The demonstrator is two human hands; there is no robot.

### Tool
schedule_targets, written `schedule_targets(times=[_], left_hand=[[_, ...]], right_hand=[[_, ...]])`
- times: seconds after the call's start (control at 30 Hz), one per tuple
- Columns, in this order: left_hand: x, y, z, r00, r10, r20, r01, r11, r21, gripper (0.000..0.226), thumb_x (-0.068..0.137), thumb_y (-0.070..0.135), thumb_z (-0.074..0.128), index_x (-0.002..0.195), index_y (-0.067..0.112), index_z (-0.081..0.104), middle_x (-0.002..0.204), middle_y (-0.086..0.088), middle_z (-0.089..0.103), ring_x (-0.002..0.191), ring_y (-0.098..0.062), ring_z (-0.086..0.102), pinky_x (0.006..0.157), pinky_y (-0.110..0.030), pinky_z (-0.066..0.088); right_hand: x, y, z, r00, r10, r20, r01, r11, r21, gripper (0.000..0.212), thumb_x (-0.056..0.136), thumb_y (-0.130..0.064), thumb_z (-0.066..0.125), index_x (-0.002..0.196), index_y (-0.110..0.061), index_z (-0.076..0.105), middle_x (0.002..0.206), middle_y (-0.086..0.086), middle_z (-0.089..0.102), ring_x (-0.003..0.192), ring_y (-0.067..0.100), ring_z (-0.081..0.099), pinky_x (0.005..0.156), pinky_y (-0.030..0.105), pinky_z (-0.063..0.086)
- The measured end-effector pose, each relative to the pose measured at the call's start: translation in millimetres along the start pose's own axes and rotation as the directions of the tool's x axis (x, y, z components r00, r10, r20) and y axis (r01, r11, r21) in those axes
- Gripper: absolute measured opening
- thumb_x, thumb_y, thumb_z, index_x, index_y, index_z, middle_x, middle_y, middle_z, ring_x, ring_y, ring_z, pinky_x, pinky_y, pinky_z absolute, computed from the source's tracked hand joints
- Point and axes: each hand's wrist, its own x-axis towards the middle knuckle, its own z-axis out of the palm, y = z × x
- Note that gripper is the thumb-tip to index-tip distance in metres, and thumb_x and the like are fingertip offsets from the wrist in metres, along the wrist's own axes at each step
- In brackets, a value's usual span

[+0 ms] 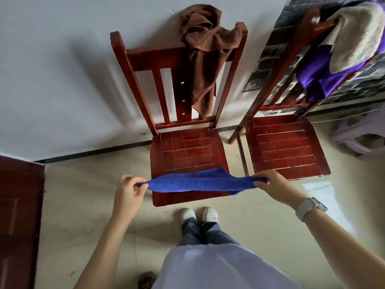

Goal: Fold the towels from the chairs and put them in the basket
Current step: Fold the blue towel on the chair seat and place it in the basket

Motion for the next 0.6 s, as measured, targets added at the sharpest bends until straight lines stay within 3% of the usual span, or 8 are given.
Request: schedule_targets(times=[0.07, 0.1, 0.17, 0.23, 0.33, 0.47, 0.6], left_hand=[[-6, -5, 4, 0.999, -0.048, 0.019, 0.050, 0.994, -0.097, 0.010, 0.082, -0.009, 0.057, 0.091, -0.009, 0.061, 0.101, -0.024, 0.056, 0.095, -0.037, 0.056, 0.086, -0.031, 0.044], [-9, -7, 5, 0.995, -0.100, 0.030, 0.103, 0.986, -0.129, 0.010, 0.086, -0.005, 0.054, 0.094, -0.007, 0.059, 0.097, -0.019, 0.058, 0.091, -0.034, 0.055, 0.080, -0.025, 0.042], [-12, -10, 11, 0.987, -0.161, -0.006, 0.158, 0.976, -0.151, 0.010, 0.090, 0.002, 0.050, 0.098, -0.001, 0.055, 0.089, -0.011, 0.058, 0.081, -0.029, 0.051, 0.067, -0.023, 0.034], [-10, -9, 16, 0.977, -0.199, -0.074, 0.185, 0.968, -0.169, 0.011, 0.091, 0.006, 0.049, 0.100, 0.002, 0.054, 0.087, -0.006, 0.056, 0.079, -0.025, 0.049, 0.069, -0.025, 0.032], [7, -8, 28, 0.966, -0.217, -0.140, 0.189, 0.963, -0.193, 0.013, 0.092, 0.009, 0.048, 0.102, 0.004, 0.054, 0.089, -0.003, 0.056, 0.080, -0.021, 0.050, 0.071, -0.022, 0.033], [53, -17, 53, 0.963, -0.204, -0.175, 0.176, 0.971, -0.164, 0.015, 0.091, 0.007, 0.048, 0.103, 0.000, 0.054, 0.089, -0.003, 0.055, 0.079, -0.021, 0.049, 0.067, -0.017, 0.030], [113, -36, 82, 0.962, -0.199, -0.185, 0.174, 0.974, -0.144, 0.015, 0.091, 0.007, 0.048, 0.101, 0.000, 0.056, 0.087, -0.007, 0.057, 0.078, -0.022, 0.049, 0.064, -0.016, 0.028]], right_hand=[[-7, 7, 0, 0.989, -0.011, 0.148, 0.019, 0.998, -0.052, 0.018, 0.082, -0.011, 0.063, 0.099, -0.012, 0.066, 0.080, -0.007, 0.057, 0.071, 0.008, 0.053, 0.059, 0.010, 0.040], [-8, 12, 0, 0.987, -0.012, 0.161, 0.027, 0.995, -0.097, 0.016, 0.082, -0.008, 0.062, 0.096, -0.013, 0.066, 0.077, -0.010, 0.051, 0.071, 0.010, 0.053, 0.059, 0.010, 0.039], [-4, 20, 1, 0.996, -0.022, 0.088, 0.037, 0.986, -0.166, 0.018, 0.084, -0.004, 0.056, 0.094, -0.011, 0.069, 0.079, -0.005, 0.046, 0.080, 0.017, 0.052, 0.065, 0.012, 0.033], [5, 23, 3, 0.998, -0.051, -0.026, 0.047, 0.989, -0.142, 0.020, 0.085, 0.001, 0.053, 0.096, -0.005, 0.068, 0.090, 0.002, 0.048, 0.087, 0.020, 0.050, 0.077, 0.020, 0.034], [25, 17, 11, 0.986, -0.052, -0.156, 0.040, 0.996, -0.075, 0.021, 0.085, 0.004, 0.047, 0.095, -0.004, 0.064, 0.093, 0.011, 0.059, 0.088, 0.031, 0.057, 0.074, 0.032, 0.040], [72, 5, 27, 0.957, 0.094, -0.274, -0.068, 0.992, 0.103, 0.026, 0.088, -0.004, 0.039, 0.099, -0.013, 0.061, 0.095, 0.009, 0.063, 0.079, 0.028, 0.058, 0.074, 0.034, 0.044], [140, 0, 41, 0.908, 0.205, -0.365, -0.119, 0.962, 0.244, 0.026, 0.088, -0.006, 0.041, 0.103, -0.011, 0.061, 0.093, 0.011, 0.064, 0.090, 0.031, 0.057, 0.076, 0.030, 0.039]])
